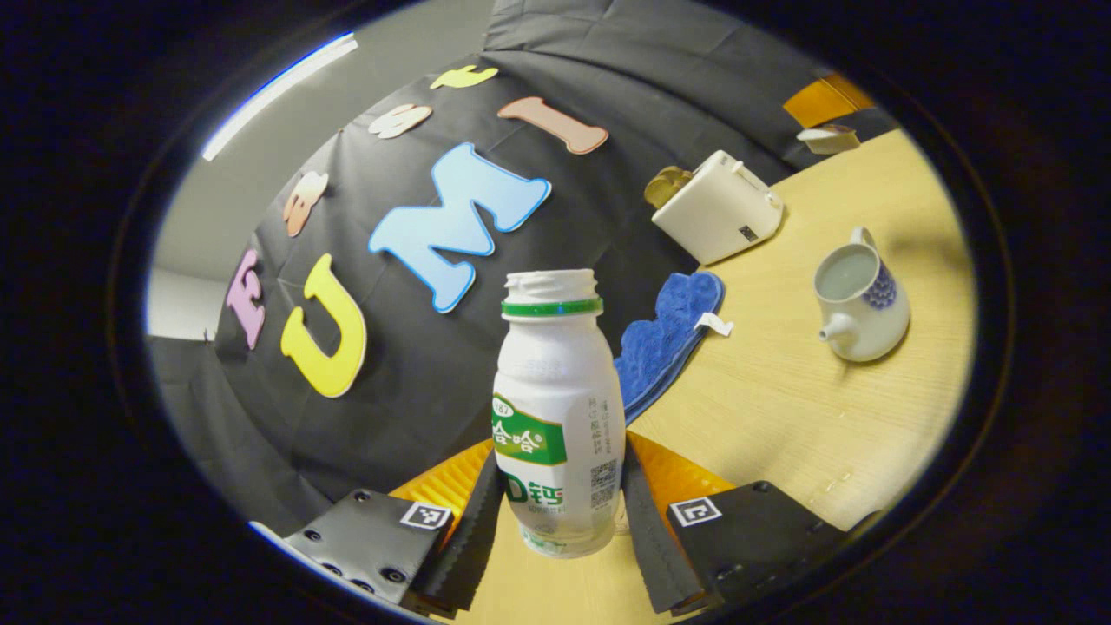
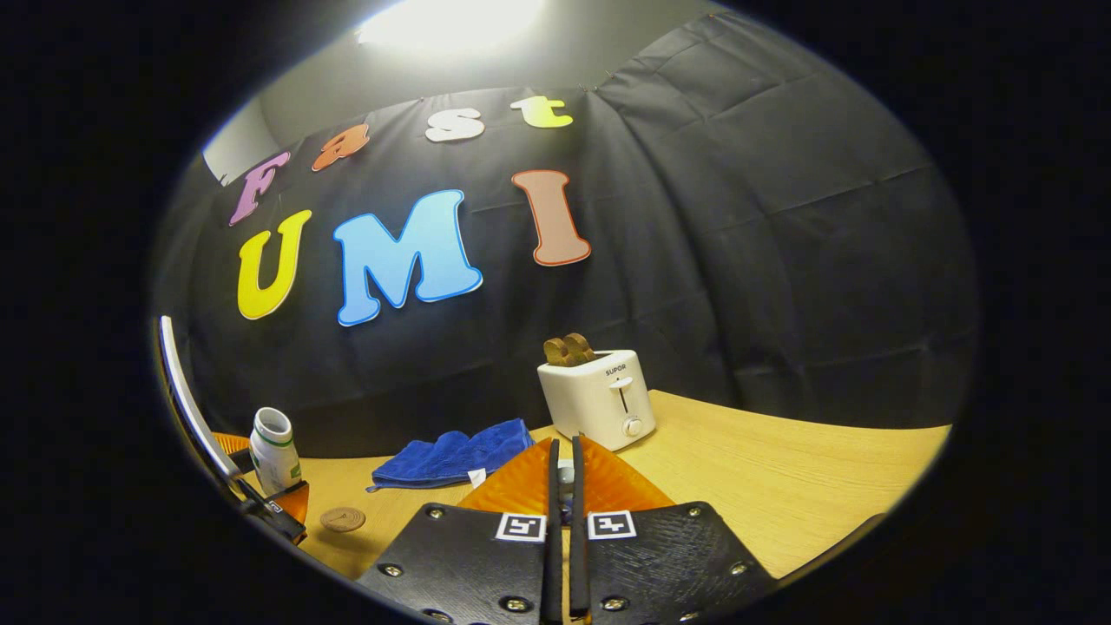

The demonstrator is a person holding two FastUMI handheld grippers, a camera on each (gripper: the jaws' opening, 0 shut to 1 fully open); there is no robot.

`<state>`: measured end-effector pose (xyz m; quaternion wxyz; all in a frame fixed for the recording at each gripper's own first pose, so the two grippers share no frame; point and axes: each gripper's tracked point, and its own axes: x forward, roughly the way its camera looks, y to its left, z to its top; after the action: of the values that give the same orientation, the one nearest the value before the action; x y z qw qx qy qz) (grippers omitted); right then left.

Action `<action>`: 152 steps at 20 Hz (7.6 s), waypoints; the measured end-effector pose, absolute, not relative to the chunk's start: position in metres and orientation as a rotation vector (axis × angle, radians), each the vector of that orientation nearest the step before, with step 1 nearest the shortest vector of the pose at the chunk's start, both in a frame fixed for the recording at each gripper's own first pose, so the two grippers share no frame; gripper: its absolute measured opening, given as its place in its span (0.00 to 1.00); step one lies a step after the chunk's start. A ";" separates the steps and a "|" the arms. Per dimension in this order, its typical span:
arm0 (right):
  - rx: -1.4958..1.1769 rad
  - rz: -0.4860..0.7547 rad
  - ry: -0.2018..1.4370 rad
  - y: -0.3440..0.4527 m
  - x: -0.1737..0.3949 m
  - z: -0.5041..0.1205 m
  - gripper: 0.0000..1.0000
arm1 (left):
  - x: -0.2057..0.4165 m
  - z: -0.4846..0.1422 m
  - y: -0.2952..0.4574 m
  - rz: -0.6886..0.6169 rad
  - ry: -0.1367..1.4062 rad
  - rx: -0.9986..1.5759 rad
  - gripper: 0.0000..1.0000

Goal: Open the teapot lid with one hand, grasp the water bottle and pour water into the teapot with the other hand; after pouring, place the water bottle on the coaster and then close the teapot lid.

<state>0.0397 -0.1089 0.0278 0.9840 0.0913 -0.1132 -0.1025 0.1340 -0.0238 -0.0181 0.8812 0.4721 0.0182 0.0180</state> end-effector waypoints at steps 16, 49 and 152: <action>0.237 -0.220 -0.212 -0.133 0.029 0.009 0.03 | 0.151 -0.027 -0.069 0.001 0.002 1.367 0.77; 0.252 -0.220 -0.196 -0.136 0.029 0.006 0.03 | 0.143 -0.008 -0.112 -0.043 -0.139 1.757 0.81; 0.088 0.042 -0.060 -0.036 0.076 -0.009 0.03 | 0.072 -0.003 0.039 -0.013 0.003 0.127 0.81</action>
<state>0.0759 -0.0358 -0.0086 0.9984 0.0438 -0.0297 0.0209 0.0723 0.0391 -0.0035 0.9980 0.0636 0.0016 -0.0065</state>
